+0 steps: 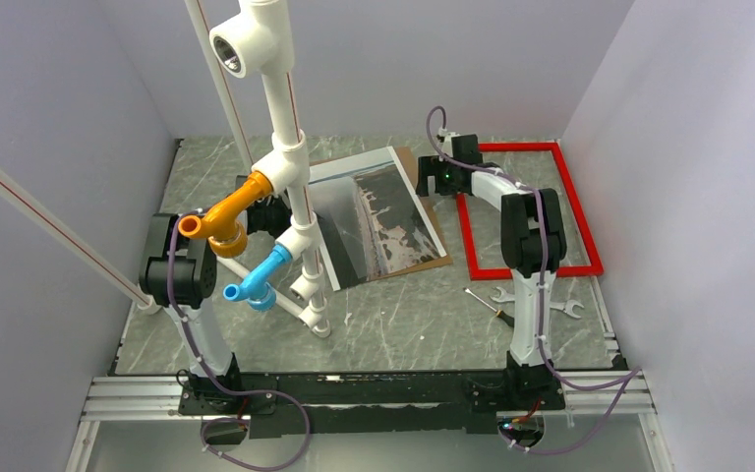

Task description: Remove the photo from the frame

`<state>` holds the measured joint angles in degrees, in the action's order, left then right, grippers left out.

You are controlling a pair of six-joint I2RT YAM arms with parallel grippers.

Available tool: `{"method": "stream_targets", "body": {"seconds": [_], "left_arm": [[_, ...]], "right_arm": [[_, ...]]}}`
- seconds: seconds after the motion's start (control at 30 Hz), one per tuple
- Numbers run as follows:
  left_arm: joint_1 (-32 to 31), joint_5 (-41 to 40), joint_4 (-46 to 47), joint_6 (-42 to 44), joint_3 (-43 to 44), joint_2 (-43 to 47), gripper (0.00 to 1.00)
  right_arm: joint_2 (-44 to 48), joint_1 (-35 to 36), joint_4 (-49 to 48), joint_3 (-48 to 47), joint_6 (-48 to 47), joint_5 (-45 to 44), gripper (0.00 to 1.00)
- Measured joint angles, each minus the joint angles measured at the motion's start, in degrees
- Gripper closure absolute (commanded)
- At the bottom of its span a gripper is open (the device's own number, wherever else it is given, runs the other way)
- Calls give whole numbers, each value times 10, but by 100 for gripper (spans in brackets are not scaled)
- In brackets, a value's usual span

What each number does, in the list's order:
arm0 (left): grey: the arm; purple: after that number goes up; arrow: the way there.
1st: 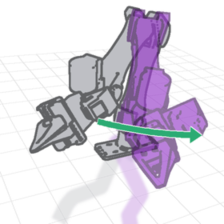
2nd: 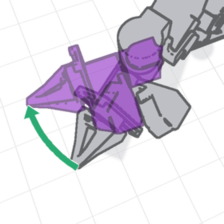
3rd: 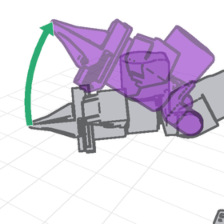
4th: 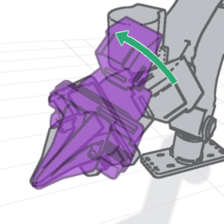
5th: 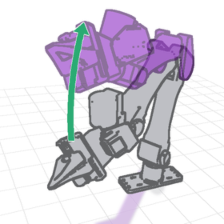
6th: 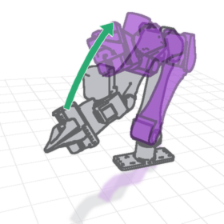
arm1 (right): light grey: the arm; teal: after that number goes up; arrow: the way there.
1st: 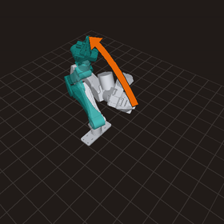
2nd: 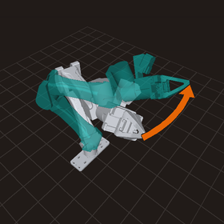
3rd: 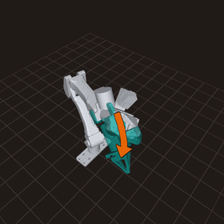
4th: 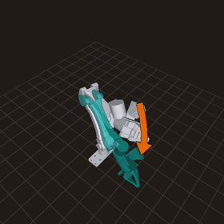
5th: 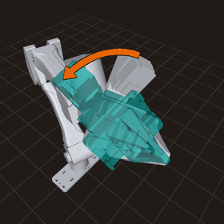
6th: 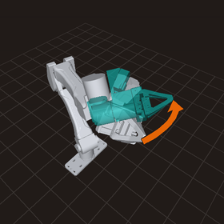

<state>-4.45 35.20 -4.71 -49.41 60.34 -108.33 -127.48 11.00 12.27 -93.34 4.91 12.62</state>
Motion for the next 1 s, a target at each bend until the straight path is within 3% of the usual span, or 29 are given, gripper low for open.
{"method": "stream_targets", "body": {"seconds": [0.57, 0.87, 1.0], "left_arm": [[0, 19, 33, -15, -10, -4, 17], [0, 25, 38, -15, -10, -5, 17], [0, 35, 45, -15, -10, -11, 17]], "right_arm": [[49, -8, -118, 116, 119, 150, 2], [73, -9, -155, 166, 197, 193, 1], [91, -9, -123, 172, 185, 173, 1]]}}
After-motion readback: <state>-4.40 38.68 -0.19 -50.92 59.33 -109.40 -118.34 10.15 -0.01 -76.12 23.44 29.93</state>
